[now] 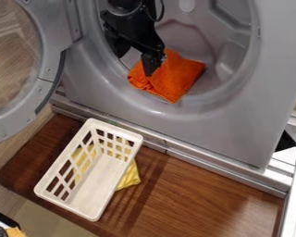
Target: Move the basket to the right side of the washing machine
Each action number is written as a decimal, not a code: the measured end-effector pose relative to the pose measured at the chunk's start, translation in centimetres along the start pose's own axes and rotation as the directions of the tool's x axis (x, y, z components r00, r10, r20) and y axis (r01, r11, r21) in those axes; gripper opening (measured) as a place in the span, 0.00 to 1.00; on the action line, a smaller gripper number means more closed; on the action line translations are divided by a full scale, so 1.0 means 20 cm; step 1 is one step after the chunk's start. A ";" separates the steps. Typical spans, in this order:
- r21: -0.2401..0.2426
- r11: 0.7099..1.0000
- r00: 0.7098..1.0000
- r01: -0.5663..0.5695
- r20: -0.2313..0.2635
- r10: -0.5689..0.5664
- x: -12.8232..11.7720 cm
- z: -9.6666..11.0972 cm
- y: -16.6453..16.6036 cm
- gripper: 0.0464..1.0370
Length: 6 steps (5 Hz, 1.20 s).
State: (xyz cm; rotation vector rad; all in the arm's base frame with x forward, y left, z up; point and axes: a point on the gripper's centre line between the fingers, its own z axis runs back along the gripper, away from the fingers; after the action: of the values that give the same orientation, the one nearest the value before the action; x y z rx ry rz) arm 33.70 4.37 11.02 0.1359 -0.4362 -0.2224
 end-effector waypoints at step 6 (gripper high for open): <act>-0.092 0.990 0.983 -0.105 -0.162 0.089 -0.41 -0.28 -0.30 0.96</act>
State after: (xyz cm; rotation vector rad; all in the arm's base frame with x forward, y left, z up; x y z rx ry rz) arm 27.76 1.09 1.71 0.0329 -0.2729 -0.1357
